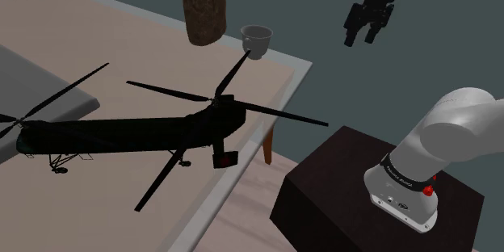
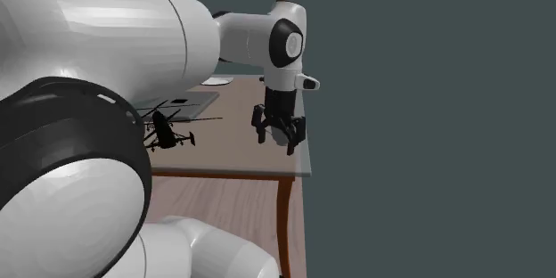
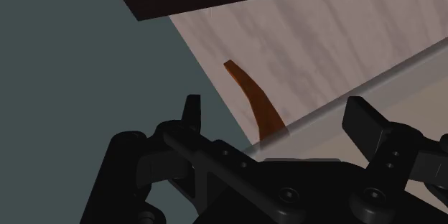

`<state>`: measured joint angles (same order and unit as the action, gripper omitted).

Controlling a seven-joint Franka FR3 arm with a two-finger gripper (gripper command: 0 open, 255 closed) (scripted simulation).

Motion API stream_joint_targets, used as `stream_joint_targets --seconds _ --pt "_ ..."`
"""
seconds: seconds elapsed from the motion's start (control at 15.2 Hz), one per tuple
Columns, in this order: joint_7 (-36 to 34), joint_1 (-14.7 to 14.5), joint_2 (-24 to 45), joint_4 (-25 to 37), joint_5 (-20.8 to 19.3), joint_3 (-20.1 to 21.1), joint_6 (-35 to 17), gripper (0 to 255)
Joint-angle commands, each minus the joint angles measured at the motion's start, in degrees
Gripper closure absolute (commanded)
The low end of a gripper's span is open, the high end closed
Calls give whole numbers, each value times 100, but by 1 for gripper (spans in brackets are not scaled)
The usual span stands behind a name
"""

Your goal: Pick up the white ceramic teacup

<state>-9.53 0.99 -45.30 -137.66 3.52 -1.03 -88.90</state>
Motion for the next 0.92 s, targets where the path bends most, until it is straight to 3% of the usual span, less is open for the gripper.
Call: stream_joint_targets --seconds 0.0,0.86 --pt "0 0 0 0 0 0 0 0" --pt "-781 -224 2778 1951 72 767 -946 0"
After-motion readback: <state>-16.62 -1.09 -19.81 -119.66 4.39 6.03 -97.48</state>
